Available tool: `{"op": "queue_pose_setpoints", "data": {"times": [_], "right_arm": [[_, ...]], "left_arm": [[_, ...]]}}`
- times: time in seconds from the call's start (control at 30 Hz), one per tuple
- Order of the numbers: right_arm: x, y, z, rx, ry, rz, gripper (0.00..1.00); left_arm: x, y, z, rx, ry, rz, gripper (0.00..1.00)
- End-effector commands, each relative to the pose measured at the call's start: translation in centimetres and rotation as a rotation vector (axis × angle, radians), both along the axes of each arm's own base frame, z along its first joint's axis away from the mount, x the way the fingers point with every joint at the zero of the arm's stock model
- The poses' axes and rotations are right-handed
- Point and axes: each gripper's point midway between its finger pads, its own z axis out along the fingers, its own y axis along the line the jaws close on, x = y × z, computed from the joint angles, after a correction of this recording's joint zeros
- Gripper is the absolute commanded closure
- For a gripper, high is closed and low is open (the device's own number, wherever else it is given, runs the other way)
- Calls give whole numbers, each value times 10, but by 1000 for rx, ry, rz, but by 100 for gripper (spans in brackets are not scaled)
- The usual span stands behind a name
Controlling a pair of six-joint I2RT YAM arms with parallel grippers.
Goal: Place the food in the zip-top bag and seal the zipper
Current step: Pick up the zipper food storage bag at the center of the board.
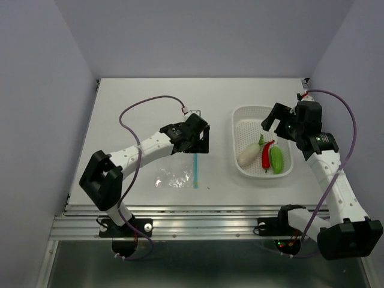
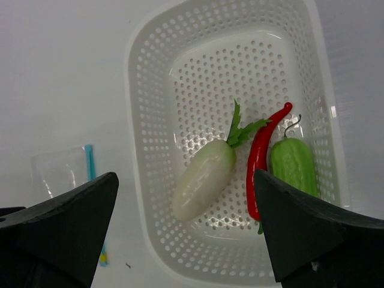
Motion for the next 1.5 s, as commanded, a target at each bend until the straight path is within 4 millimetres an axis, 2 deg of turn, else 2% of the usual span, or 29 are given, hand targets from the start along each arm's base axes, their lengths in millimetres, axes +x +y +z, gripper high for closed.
{"op": "queue_pose_setpoints", "data": {"times": [0.0, 0.17, 0.27, 0.37, 0.53, 1.07, 1.2, 1.47], "right_arm": [[6, 6, 10, 1, -51, 56, 0], [4, -4, 9, -29, -55, 5, 0], [4, -5, 6, -32, -46, -2, 0], [5, -5, 3, -33, -37, -2, 0], [6, -5, -1, -29, -22, -5, 0], [3, -12, -4, -50, -20, -35, 0], [2, -12, -4, -50, -19, -35, 0], [3, -12, -8, -53, -8, -38, 0]], "left_arm": [[9, -9, -5, 32, 12, 18, 1], [12, -7, -34, 116, 57, 22, 1], [11, -8, -53, 145, 96, 9, 5], [9, -4, -61, 165, 109, 18, 12], [4, -3, -74, 170, 133, 13, 14], [-5, -1, -99, 186, 185, 8, 24], [-7, -1, -101, 178, 187, 8, 25], [-9, 0, -106, 176, 197, 12, 34]]}}
